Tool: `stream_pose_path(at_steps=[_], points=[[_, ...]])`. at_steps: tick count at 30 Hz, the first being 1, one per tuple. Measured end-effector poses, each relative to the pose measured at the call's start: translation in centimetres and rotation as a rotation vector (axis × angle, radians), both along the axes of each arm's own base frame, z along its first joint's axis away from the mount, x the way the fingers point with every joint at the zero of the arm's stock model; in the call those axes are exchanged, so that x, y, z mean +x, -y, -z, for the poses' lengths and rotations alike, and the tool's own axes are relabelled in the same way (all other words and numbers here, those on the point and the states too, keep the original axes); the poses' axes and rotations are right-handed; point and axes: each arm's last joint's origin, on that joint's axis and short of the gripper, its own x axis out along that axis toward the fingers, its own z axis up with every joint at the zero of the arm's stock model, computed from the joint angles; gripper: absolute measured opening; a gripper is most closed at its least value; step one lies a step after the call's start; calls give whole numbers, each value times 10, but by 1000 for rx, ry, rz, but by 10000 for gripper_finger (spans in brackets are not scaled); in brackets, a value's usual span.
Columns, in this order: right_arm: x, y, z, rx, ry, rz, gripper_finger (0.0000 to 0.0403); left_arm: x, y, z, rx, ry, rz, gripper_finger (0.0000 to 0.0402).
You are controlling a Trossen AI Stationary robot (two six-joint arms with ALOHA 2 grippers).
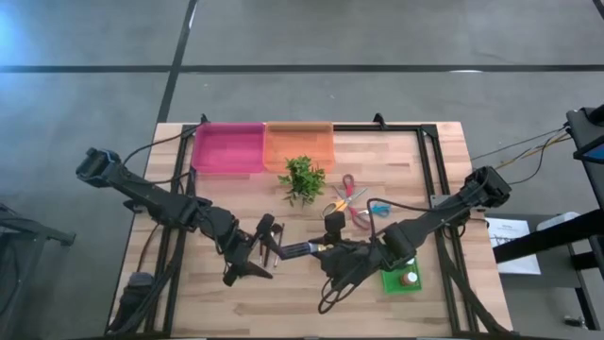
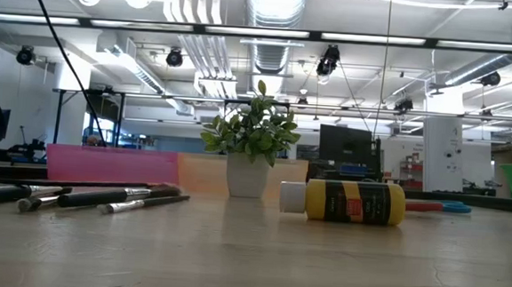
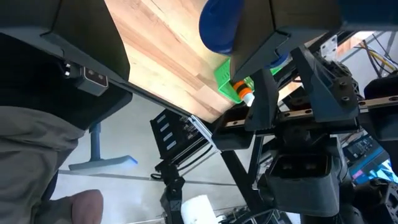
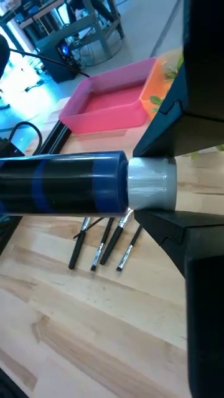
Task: Pick & Place Paint Supplies
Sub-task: Put the blue paint bottle into the green bin
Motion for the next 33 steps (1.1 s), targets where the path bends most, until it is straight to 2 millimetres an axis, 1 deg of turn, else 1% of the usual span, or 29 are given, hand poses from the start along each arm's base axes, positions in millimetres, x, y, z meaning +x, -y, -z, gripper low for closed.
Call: stream_pose_path(at_steps=[9, 22, 33], points=[[1, -1, 0, -10, 9, -12, 109, -2, -1, 8, 6, -13, 0, 287], [1, -4, -7, -15, 57, -41, 109, -2, -1, 9, 8, -16, -6, 287], [-4, -10, -19, -12, 115, -74, 109, -2, -2, 10, 11, -22, -7, 287]])
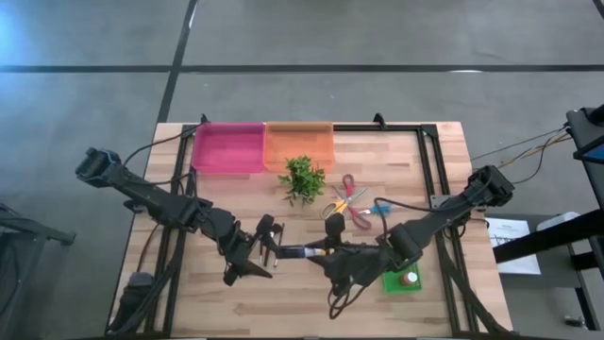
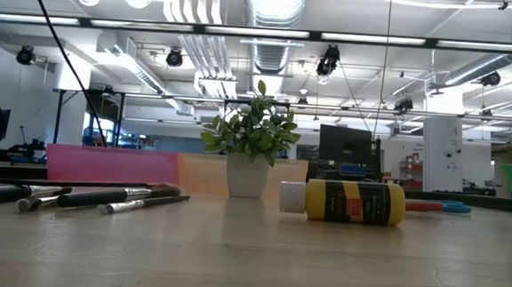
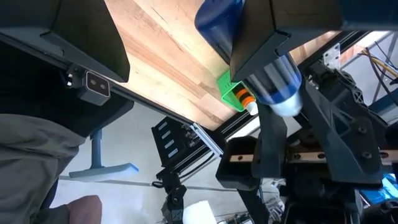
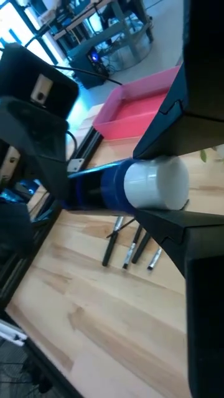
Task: Pick & Place Paint Supplies
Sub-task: Put the blue paint bottle into the green bin
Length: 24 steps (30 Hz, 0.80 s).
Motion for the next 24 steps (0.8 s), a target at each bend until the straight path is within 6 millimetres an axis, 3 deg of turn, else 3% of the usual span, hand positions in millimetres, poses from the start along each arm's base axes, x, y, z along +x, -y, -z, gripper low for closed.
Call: stream_pose_path(at_steps=[15, 24], points=[[2, -1, -6, -15, 45, -21, 109, 0, 0, 0, -1, 4, -3, 287], [-9, 0, 8, 32, -94, 34, 109, -1, -2, -4, 11, 24, -37, 287]])
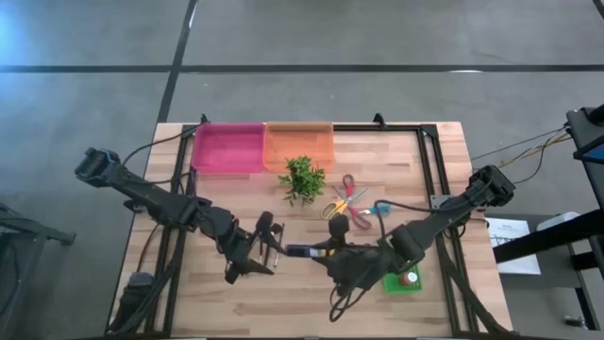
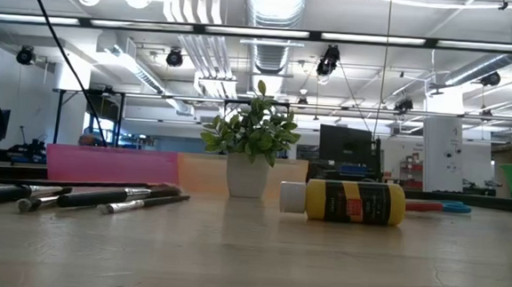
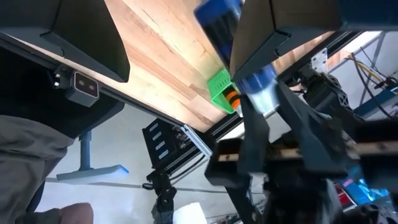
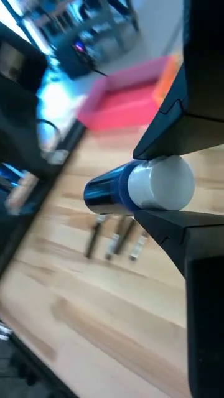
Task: Pick & Place Paint Supplies
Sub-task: Put the blue paint bottle into the green bin
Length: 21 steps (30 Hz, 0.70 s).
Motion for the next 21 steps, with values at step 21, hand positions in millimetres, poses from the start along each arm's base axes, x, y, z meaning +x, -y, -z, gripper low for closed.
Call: stream_pose_path(at_steps=[21], points=[[-43, 42, -25, 279, -618, 243, 109, -3, -3, 2, 31, -32, -53, 287]])
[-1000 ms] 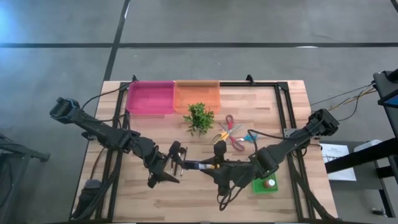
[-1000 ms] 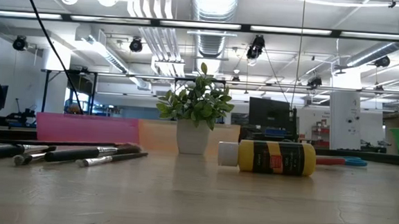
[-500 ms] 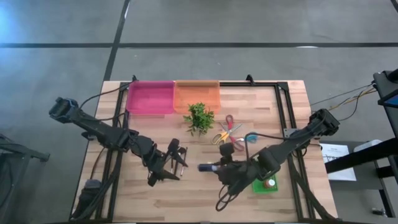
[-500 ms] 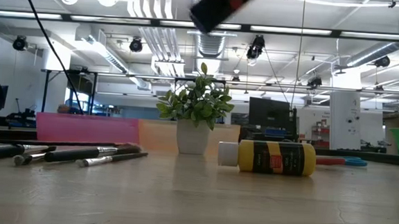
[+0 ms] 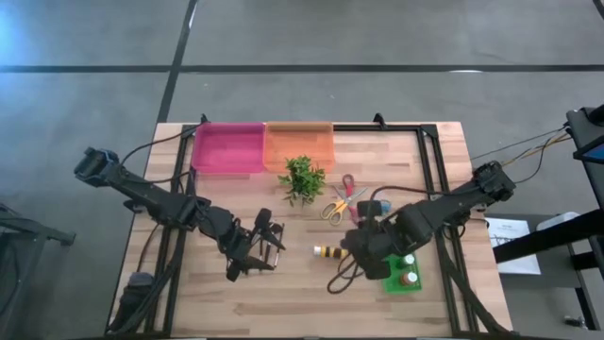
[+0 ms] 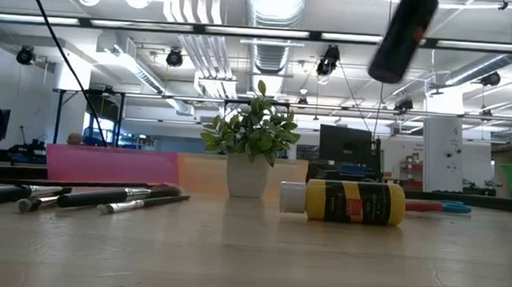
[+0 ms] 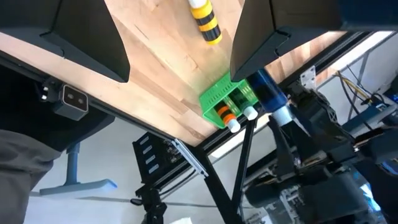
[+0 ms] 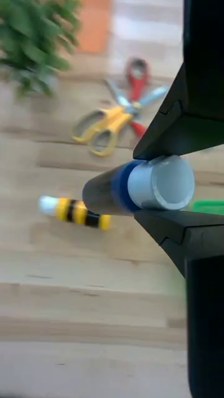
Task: Pick & Place Paint Supplies
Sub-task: Put the blue paint bottle into the green bin
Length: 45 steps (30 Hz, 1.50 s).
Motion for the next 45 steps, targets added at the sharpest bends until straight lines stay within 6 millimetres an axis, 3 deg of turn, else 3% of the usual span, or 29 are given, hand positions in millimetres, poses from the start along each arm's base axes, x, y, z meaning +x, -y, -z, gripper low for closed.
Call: stream_pose_path(at_steps=[9, 19, 35, 45], points=[[-12, 11, 14, 76, -220, 89, 109, 0, 0, 1, 6, -13, -3, 287], [-34, 27, 6, 180, -253, 191, 109, 0, 0, 1, 6, -14, -3, 287], [-66, 38, 53, 231, -339, 282, 109, 0, 0, 1, 3, -15, -4, 287], [-72, 39, 76, 305, -354, 309, 109, 0, 0, 1, 3, -14, -4, 287]])
